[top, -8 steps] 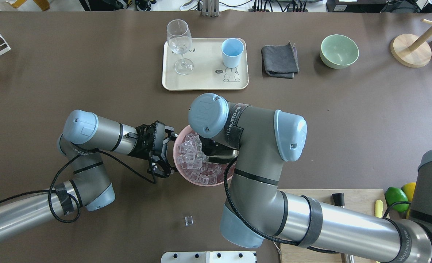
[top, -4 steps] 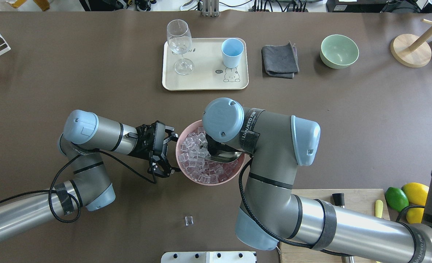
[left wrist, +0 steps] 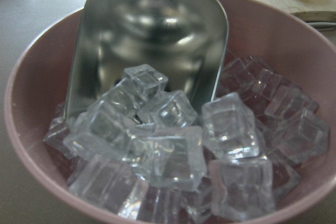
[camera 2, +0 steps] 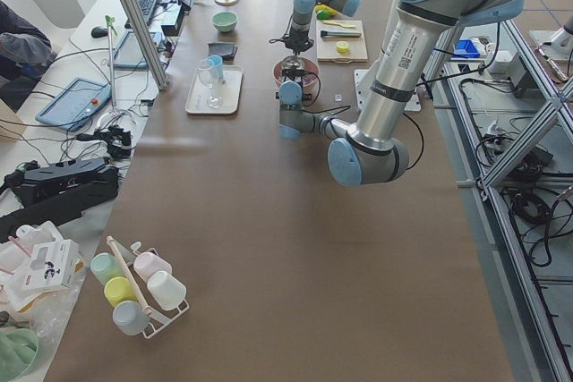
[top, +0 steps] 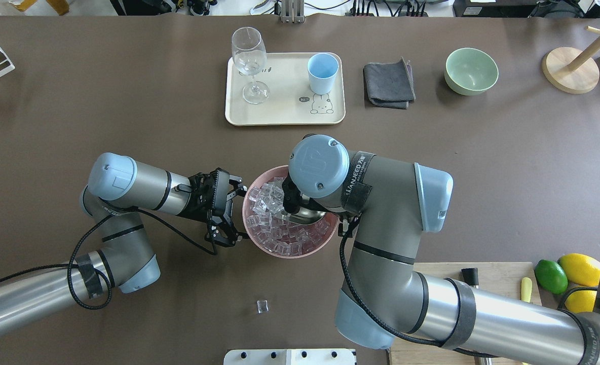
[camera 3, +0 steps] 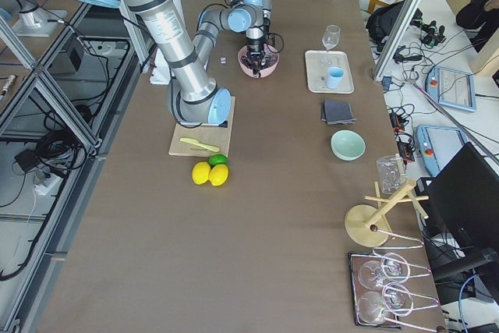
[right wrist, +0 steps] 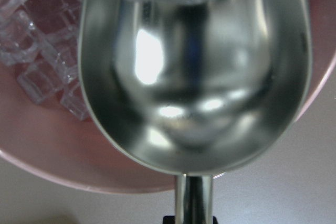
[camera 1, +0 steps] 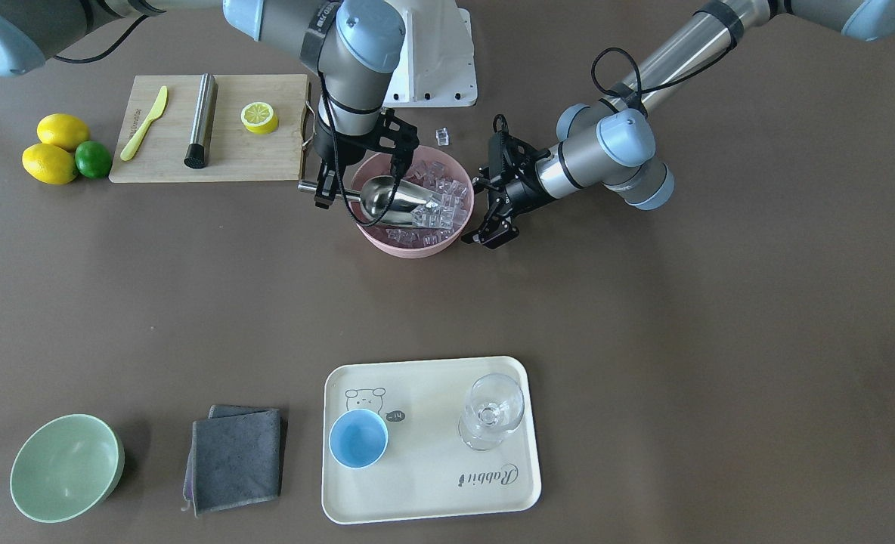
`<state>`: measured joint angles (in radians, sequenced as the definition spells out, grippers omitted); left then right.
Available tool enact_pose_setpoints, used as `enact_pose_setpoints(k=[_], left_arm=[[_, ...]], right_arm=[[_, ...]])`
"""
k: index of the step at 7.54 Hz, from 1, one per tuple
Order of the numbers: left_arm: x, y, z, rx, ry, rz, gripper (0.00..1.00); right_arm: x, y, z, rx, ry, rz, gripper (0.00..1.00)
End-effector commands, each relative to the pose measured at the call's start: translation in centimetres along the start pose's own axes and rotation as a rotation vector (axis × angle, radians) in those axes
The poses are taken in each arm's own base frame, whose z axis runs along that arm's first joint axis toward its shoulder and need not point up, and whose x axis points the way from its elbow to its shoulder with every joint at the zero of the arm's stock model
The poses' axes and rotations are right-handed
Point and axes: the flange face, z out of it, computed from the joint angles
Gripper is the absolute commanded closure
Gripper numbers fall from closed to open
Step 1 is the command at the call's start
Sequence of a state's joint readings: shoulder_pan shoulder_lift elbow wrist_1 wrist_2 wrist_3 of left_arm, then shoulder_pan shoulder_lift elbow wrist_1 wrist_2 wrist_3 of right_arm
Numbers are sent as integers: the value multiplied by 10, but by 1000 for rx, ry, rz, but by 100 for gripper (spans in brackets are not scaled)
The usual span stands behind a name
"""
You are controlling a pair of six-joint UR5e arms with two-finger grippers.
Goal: Put ice in cup with scoop
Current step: 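Tilt the scoop upward to gather ice cubes with the right gripper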
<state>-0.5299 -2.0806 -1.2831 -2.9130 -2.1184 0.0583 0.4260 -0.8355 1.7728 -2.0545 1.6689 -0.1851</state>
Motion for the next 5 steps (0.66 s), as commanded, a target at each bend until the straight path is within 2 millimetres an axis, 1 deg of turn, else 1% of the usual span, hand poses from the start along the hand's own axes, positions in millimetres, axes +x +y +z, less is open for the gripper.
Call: enact_pose_setpoints(k=[1,3,5], left_arm=[[0,1,0,-1,1,-1,2],[0,2,1,-4,1,-1,2],[0,3,2,-5,1,-2,2]], right_arm=[[-4,10,-5,58,-14,58,100],[-7,21,-8,70,-15,75,100],[-9,25,-15,122,-14,84,100]])
